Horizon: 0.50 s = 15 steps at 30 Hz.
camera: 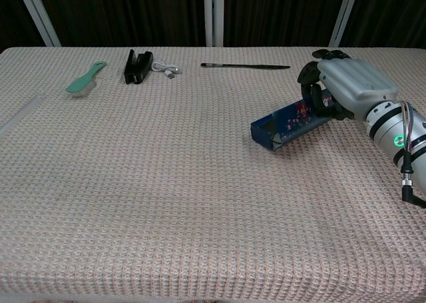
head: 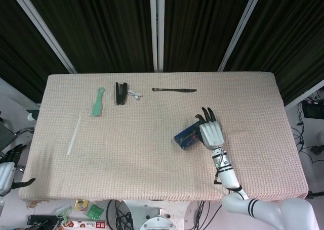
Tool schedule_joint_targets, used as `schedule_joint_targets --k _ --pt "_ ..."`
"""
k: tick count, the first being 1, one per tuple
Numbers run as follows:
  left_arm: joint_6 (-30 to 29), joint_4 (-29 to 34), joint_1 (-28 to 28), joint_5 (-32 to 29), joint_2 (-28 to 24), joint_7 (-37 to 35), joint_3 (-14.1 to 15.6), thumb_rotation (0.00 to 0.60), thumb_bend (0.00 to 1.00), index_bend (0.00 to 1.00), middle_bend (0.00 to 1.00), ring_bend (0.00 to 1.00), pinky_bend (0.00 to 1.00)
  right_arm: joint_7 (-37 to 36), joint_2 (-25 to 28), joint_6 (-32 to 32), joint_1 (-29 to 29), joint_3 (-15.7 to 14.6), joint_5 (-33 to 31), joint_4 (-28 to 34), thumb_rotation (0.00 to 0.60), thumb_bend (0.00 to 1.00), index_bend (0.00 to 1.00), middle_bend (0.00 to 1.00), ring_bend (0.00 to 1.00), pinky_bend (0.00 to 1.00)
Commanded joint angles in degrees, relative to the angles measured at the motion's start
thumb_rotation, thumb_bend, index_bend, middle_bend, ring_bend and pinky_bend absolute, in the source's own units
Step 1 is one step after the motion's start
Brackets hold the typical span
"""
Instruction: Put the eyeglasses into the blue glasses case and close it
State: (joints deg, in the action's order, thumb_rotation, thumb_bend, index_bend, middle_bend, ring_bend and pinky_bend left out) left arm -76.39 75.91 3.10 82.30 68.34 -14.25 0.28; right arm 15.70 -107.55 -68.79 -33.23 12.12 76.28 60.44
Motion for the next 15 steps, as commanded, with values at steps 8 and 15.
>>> schedule_joint_targets --k 8,15 --pt "0.0 0.0 -0.3 -0.5 -0.2 -0.1 0.1 0.600 0.00 0.08 0.03 0.08 0.24 2.1 -3.6 3.9 -4.6 2.2 -1.1 -5.1 0.600 0.71 1.00 0.27 0.02 0.00" --pt "0.6 -0.4 -0.4 -0.9 -0.2 -0.5 0.2 0.600 0.00 0.08 0.03 0.08 0.24 -0.9 -7.0 3.4 -6.7 1.9 0.8 -11.5 0.600 0.70 1.00 0.28 0.02 0.00"
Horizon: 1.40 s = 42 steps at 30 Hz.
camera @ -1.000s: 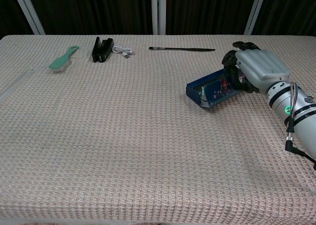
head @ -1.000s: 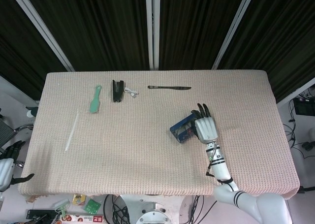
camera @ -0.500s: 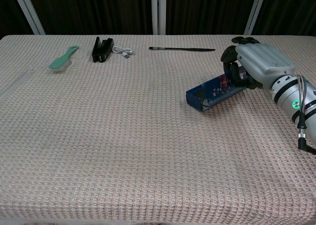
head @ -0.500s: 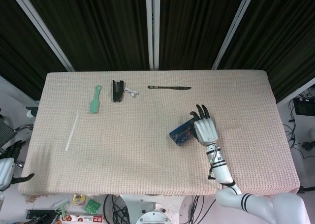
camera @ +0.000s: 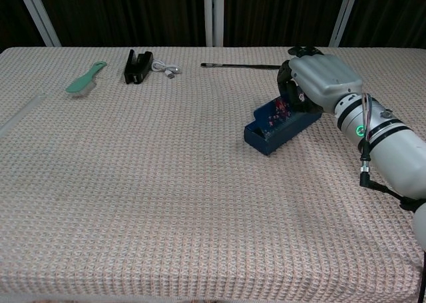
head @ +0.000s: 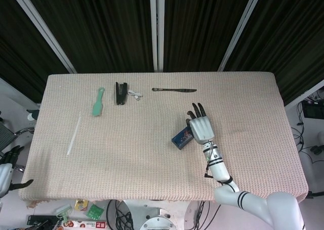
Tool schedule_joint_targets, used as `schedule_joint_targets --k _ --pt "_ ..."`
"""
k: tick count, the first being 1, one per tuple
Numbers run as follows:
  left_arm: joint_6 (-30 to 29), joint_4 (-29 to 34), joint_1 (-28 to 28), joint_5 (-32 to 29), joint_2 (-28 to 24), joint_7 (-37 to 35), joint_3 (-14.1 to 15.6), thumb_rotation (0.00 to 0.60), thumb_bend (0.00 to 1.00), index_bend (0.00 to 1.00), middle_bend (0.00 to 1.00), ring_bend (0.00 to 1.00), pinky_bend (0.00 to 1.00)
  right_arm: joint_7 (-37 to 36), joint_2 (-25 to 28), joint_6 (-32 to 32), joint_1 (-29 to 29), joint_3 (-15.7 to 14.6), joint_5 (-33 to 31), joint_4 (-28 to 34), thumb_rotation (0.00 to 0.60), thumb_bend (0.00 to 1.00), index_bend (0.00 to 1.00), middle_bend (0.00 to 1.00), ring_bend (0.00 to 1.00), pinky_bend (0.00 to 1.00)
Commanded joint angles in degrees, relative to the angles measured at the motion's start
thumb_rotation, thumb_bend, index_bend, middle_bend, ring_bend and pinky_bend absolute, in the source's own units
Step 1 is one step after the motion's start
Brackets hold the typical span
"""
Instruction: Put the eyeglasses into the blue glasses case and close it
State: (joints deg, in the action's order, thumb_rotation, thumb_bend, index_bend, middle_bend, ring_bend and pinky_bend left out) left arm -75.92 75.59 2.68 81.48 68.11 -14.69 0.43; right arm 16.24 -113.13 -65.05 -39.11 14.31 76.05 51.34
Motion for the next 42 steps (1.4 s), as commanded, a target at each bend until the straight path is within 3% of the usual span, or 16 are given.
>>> schedule_joint_targets --k 1,12,13,16,17,19,33,42 --pt "0.2 -0.2 0.0 -0.1 0.1 -0.2 0.1 0.600 0.00 0.08 0.03 0.08 0.24 -2.3 -1.9 -0.5 -1.1 -0.5 1.5 -3.6 0.600 0.70 1.00 0.28 0.02 0.00" --pt "0.2 -1.0 -0.3 0.1 0.2 -1.1 0.3 0.600 0.00 0.08 0.03 0.08 0.24 -10.7 -6.8 -1.2 -3.0 -1.1 3.7 -13.3 0.600 0.67 0.97 0.29 0.02 0.00" --pt "0.2 -1.0 -0.3 0.1 0.2 -1.2 0.3 0.600 0.00 0.08 0.03 0.08 0.24 -11.3 -7.1 -0.8 -3.2 -1.0 3.6 -13.9 0.600 0.65 0.87 0.26 0.02 0.00" --pt "0.2 -1.0 -0.3 0.2 0.1 -1.2 0.3 0.600 0.00 0.08 0.03 0.08 0.24 -13.3 -7.1 1.9 -3.8 -1.4 3.4 -14.3 0.600 0.52 0.25 0.06 0.00 0.00" --pt "0.3 -1.0 -0.3 0.1 0.1 -1.1 0.3 0.600 0.00 0.08 0.03 0.08 0.24 -13.6 -7.0 2.4 -3.9 -1.5 3.4 -14.3 0.600 0.48 0.11 0.02 0.00 0.00" --pt "0.4 -0.9 -0.3 0.1 0.1 -1.1 0.3 0.600 0.00 0.08 0.03 0.08 0.24 -14.6 -7.0 2.4 -4.1 -1.6 3.7 -14.3 0.600 0.43 0.00 0.00 0.00 0.00" --pt "0.6 -0.5 -0.3 0.0 -0.1 -0.8 0.3 0.600 0.00 0.08 0.03 0.08 0.24 -22.6 -8.0 -2.1 -4.7 -3.2 7.3 -18.2 0.600 0.37 0.00 0.00 0.00 0.00" --pt "0.4 0.0 -0.2 -0.1 -0.5 -0.7 0.1 0.600 0.00 0.08 0.03 0.08 0.24 -23.8 -7.7 -5.2 -4.6 -2.9 7.9 -18.8 0.600 0.36 0.00 0.00 0.00 0.00"
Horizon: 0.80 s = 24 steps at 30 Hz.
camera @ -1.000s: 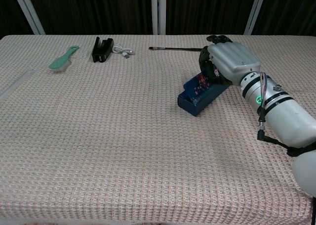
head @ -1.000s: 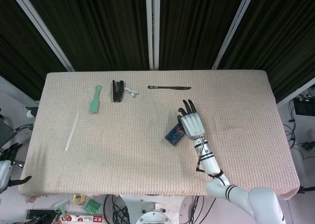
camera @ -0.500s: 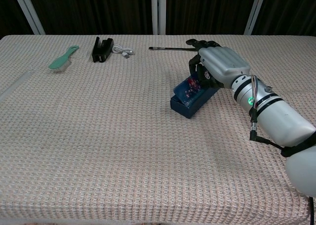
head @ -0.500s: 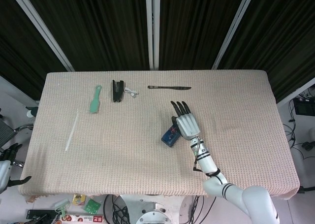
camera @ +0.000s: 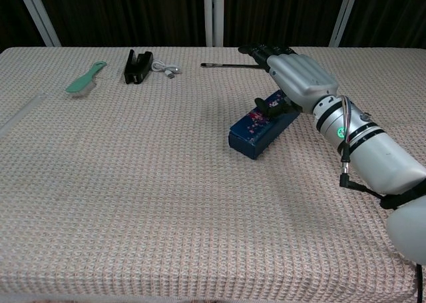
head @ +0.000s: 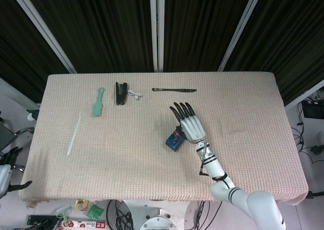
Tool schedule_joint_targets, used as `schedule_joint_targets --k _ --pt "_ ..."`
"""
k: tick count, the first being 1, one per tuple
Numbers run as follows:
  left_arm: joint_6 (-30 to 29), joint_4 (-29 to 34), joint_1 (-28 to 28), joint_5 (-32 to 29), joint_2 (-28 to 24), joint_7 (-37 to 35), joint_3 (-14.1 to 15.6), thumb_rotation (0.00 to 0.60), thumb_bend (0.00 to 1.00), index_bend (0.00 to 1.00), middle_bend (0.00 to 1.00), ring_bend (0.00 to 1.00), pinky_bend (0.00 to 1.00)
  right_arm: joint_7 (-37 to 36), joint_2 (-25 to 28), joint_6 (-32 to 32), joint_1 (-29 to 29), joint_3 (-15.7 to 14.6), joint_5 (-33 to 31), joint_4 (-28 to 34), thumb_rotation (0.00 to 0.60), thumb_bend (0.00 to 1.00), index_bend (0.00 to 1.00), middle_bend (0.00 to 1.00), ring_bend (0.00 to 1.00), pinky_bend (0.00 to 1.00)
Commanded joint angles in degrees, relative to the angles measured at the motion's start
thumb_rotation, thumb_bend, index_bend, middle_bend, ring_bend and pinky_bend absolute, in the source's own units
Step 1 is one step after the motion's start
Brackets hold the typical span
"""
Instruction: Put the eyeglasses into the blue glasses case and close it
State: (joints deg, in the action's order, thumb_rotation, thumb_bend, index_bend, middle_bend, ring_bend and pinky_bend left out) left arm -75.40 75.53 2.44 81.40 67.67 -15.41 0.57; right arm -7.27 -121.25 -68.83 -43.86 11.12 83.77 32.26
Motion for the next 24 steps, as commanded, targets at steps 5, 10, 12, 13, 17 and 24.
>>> schedule_joint_targets --k 5,10,12,13,17,24 --pt "-1.1 0.7 0.0 0.3 -0.4 0.5 -0.5 0.600 0.00 0.08 0.03 0.08 0.24 1.0 5.5 -8.5 2.3 0.8 1.4 4.7 0.600 0.36 0.00 0.00 0.00 0.00" --pt "-3.4 2.0 -0.1 1.0 -0.9 1.5 -1.2 0.600 0.00 0.08 0.03 0.08 0.24 7.5 18.9 -13.8 8.8 -1.5 2.6 18.4 0.600 0.29 0.00 0.00 0.00 0.00" --pt "-4.8 2.6 -0.3 1.5 -1.0 2.1 -1.5 0.600 0.00 0.08 0.03 0.08 0.24 11.8 27.3 -14.8 12.8 -3.5 2.6 27.4 0.600 0.28 0.00 0.00 0.00 0.00" --pt "-5.4 2.9 -0.3 1.8 -1.1 2.5 -1.6 0.600 0.00 0.08 0.03 0.08 0.24 13.7 31.0 -15.2 14.5 -4.4 2.4 31.4 0.600 0.28 0.00 0.00 0.00 0.00" --pt "-7.5 4.4 -0.4 2.9 -1.5 4.1 -2.0 0.600 0.00 0.08 0.03 0.08 0.24 19.7 44.6 -16.0 22.3 -8.6 -0.7 46.3 0.600 0.27 0.00 0.00 0.00 0.00" --pt "-10.2 7.6 0.1 5.2 -2.7 6.8 -2.5 0.600 0.00 0.08 0.03 0.08 0.24 16.2 52.9 -19.8 33.0 -12.9 -4.9 54.4 0.600 0.28 0.00 0.00 0.00 0.00"
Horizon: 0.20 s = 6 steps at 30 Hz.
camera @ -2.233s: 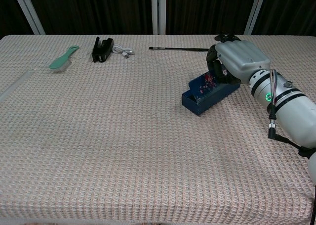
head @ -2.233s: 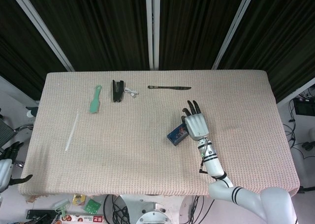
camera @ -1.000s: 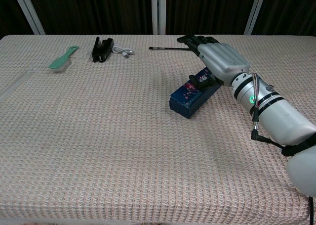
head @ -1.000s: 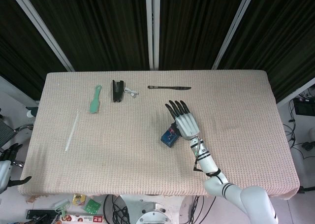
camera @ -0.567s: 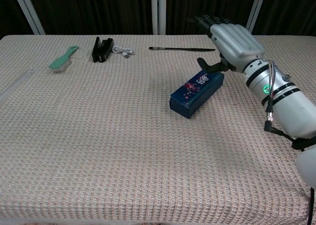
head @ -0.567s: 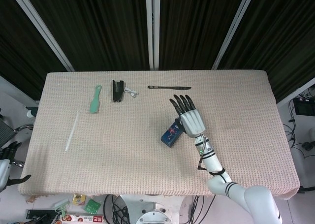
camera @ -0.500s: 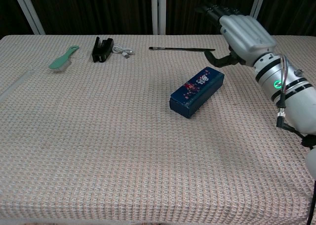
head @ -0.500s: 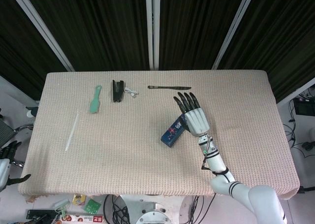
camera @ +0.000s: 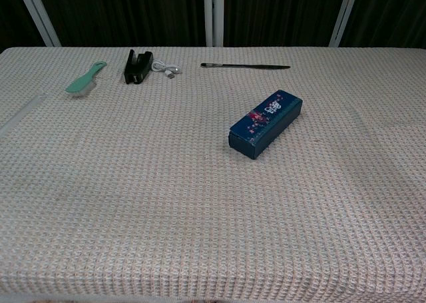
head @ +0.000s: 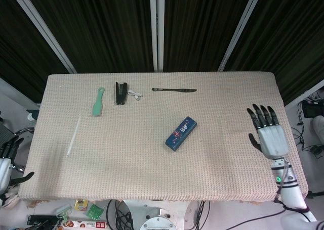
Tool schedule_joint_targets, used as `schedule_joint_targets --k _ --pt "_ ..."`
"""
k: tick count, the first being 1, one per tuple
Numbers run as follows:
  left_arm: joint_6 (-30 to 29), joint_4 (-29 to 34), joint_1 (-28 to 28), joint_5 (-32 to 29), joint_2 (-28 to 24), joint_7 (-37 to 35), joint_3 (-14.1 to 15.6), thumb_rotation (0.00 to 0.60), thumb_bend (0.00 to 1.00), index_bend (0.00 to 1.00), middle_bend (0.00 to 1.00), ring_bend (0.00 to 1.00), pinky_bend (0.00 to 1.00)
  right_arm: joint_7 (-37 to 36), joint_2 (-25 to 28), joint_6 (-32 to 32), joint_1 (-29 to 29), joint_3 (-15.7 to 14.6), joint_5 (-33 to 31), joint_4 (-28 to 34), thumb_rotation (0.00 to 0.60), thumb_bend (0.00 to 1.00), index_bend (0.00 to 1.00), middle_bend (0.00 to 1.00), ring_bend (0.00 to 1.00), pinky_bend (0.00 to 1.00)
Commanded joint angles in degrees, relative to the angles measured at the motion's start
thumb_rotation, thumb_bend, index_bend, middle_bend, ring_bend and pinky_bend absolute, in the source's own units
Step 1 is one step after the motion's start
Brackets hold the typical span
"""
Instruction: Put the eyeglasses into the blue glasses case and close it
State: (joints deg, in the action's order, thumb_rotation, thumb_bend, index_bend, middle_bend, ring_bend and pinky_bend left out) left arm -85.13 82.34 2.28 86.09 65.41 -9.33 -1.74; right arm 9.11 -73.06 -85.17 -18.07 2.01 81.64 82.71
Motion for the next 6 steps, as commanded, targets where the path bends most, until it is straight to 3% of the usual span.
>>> schedule_joint_targets --k 1,6 --pt "-0.7 1.3 0.4 0.9 -0.8 1.0 -0.3 0.600 0.00 0.08 0.03 0.08 0.24 -1.4 4.5 -4.0 8.2 -3.9 -2.8 3.4 0.600 0.28 0.00 0.00 0.00 0.00" --pt "-0.7 2.9 1.1 2.2 -1.9 2.1 0.0 0.600 0.00 0.08 0.03 0.08 0.24 -5.3 3.5 -3.5 10.3 -2.9 -4.3 1.6 0.600 0.28 0.00 0.00 0.00 0.00"
